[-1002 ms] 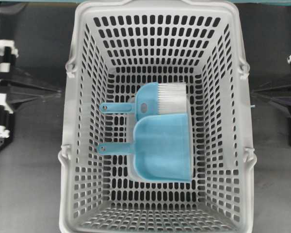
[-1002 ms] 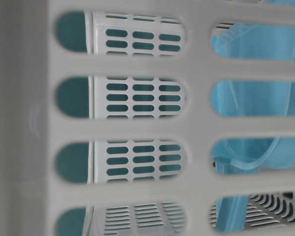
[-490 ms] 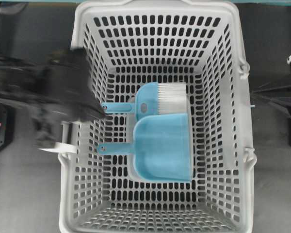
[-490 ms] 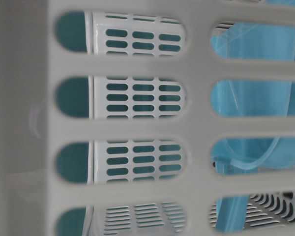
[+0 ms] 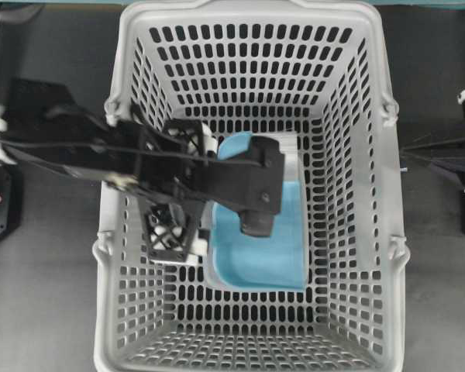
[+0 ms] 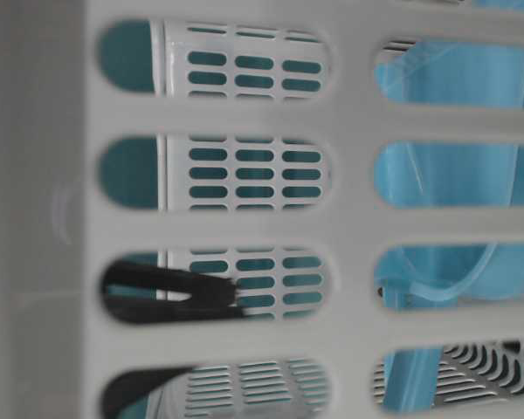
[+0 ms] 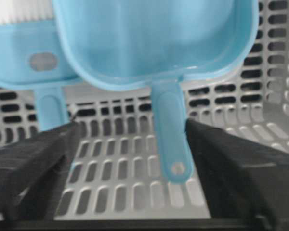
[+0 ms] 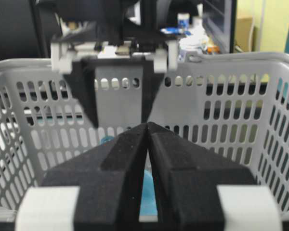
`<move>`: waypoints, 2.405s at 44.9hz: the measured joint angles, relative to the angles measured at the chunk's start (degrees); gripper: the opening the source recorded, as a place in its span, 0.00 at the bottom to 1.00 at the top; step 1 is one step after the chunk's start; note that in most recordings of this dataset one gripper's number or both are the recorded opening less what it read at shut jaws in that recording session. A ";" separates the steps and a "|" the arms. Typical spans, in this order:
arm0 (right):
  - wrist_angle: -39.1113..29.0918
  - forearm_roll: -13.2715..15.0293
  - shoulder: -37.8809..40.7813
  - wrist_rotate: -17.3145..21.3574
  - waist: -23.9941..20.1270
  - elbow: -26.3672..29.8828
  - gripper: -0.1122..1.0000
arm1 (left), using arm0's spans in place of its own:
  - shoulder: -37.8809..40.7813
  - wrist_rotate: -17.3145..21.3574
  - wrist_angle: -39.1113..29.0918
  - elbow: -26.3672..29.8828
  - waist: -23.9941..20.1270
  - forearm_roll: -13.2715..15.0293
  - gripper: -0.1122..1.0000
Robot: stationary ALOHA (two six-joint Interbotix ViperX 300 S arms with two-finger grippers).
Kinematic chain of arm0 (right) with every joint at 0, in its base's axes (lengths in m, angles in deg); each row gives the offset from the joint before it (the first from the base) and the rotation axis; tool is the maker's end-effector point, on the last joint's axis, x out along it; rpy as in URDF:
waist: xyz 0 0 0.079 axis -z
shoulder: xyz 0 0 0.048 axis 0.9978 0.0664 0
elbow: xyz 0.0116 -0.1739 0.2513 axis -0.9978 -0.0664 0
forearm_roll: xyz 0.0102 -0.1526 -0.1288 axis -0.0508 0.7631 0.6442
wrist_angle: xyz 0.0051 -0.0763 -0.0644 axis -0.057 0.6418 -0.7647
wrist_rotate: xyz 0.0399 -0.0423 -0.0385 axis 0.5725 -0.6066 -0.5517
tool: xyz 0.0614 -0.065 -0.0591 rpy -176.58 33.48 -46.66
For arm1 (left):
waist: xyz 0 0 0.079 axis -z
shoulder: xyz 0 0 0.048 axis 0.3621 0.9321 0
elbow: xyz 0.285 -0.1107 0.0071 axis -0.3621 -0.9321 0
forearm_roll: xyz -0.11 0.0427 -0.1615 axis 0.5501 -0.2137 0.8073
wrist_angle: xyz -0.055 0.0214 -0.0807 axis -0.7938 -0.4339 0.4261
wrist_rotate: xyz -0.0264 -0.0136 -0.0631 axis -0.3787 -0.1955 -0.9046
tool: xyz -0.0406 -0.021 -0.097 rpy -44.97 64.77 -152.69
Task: Pick up the dustpan from the shopping basket with the left arm.
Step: 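Lower the left gripper into the basket onto the blue dustpan handle, then close the left gripper on the dustpan handle and lift it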
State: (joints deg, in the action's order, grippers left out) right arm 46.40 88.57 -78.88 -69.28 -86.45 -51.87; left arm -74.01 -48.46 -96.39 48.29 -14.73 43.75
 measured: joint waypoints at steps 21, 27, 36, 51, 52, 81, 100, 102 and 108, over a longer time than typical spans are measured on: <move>0.00 0.00 -0.18 -0.09 -0.35 -0.44 0.09 | 4.31 -5.71 6.33 -6.50 2.55 0.00 0.91; 0.00 0.00 -0.18 0.00 -0.44 -0.53 0.09 | 4.31 -5.89 8.70 -8.53 2.90 0.09 0.91; 0.00 0.00 -0.18 0.00 -0.44 -0.79 0.09 | 4.48 -6.33 11.69 -10.46 2.99 0.09 0.90; 0.00 0.00 -0.18 0.00 -0.44 -0.97 0.09 | 3.16 -6.59 13.36 -11.78 2.90 0.09 0.35; 0.00 0.00 -0.18 0.00 -0.44 -1.05 0.09 | 2.90 -6.59 13.36 -11.51 2.90 0.00 0.35; 0.00 -0.09 -0.26 1.93 -0.53 -1.85 0.09 | -11.87 -6.86 13.36 -5.19 1.05 0.00 0.35; -0.18 -0.09 -1.93 2.29 -0.53 -1.93 0.09 | -16.08 -6.86 16.26 -7.82 0.97 0.00 0.35; -0.44 0.00 -2.20 2.29 -0.53 -1.93 0.09 | -16.08 -6.86 16.70 -7.82 0.88 0.00 0.35; -1.41 0.00 -3.08 2.29 -0.53 -1.93 0.09 | -16.08 -6.86 17.23 -7.91 0.97 0.00 0.35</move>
State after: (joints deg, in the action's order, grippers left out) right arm 44.99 88.57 -81.96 -67.00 -86.98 -53.80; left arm -90.09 -55.31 -79.17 40.38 -13.76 43.75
